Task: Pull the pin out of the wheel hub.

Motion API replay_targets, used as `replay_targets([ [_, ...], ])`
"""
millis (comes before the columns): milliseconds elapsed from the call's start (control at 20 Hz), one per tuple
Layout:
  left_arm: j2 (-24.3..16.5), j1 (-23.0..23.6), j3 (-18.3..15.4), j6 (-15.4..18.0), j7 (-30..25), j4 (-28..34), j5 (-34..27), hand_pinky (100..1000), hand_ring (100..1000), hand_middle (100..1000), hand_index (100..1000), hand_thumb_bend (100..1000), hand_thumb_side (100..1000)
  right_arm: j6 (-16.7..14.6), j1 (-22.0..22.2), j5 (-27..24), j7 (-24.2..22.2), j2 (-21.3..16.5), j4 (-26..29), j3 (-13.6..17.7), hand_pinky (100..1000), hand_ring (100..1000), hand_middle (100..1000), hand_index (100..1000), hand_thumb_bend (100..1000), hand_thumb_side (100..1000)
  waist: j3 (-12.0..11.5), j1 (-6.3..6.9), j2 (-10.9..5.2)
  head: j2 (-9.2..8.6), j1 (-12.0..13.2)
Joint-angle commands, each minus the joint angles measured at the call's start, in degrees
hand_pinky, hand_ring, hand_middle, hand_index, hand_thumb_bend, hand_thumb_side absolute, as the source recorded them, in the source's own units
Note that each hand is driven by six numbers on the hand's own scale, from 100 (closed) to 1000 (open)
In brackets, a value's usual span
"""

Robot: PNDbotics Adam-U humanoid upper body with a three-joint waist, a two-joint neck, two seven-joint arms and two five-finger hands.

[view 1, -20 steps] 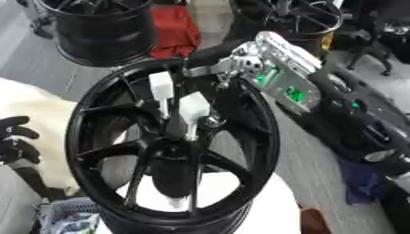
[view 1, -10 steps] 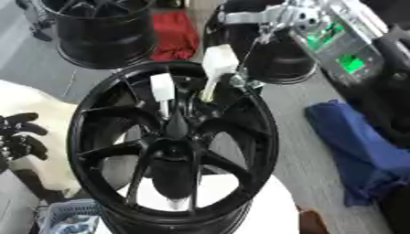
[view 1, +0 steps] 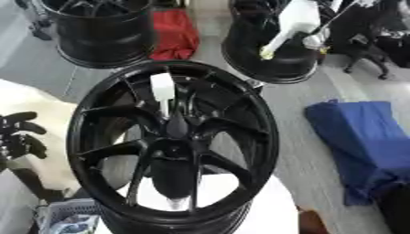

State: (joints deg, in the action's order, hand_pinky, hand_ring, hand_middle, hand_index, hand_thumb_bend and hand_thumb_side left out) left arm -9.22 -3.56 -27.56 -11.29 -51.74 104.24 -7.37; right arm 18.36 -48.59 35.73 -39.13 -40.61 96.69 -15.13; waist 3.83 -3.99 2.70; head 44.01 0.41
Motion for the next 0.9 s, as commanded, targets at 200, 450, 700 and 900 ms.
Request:
replay_targets([
  [200, -1.2, -0.83, -1.64, -0.08, -0.23, 1.45, -0.44, 581, 572, 650, 862, 100, 892, 4.96, 6.14, 4.71, 5.27, -2.17, -1.96, 9.33, 823, 666, 465, 563, 100, 100, 1.02, 0.77, 0.12, -1.31, 1.35],
  [450, -1.16, -0.9, -2.3, 0.1, -0.23, 1.38, -0.52, 580, 572, 650, 862, 100, 891, 9.22, 13.07, 8.96, 9.53, 1.58, -5.31, 16.26, 791, 640, 463, 565, 100, 100, 1.83, 1.03, 0.38, -1.39, 2.01],
  [700, -1.23, -0.92, -2.16, 0.18, -0.23, 1.3, -0.57, 580, 572, 649, 862, 100, 891, 13.41, 19.87, 13.09, 13.72, 5.23, -4.12, 23.07, 779, 633, 468, 572, 100, 100, 1.46, 0.99, 0.34, -1.12, 1.54],
  [900, -1.32, -1.04, -1.45, 0.15, -0.23, 1.25, -0.61, 580, 572, 649, 862, 100, 891, 14.8, 25.27, 12.45, 17.04, 6.22, 0.48, 28.29, 779, 633, 468, 572, 100, 100, 0.42, 0.81, 0.23, -0.98, 0.55],
])
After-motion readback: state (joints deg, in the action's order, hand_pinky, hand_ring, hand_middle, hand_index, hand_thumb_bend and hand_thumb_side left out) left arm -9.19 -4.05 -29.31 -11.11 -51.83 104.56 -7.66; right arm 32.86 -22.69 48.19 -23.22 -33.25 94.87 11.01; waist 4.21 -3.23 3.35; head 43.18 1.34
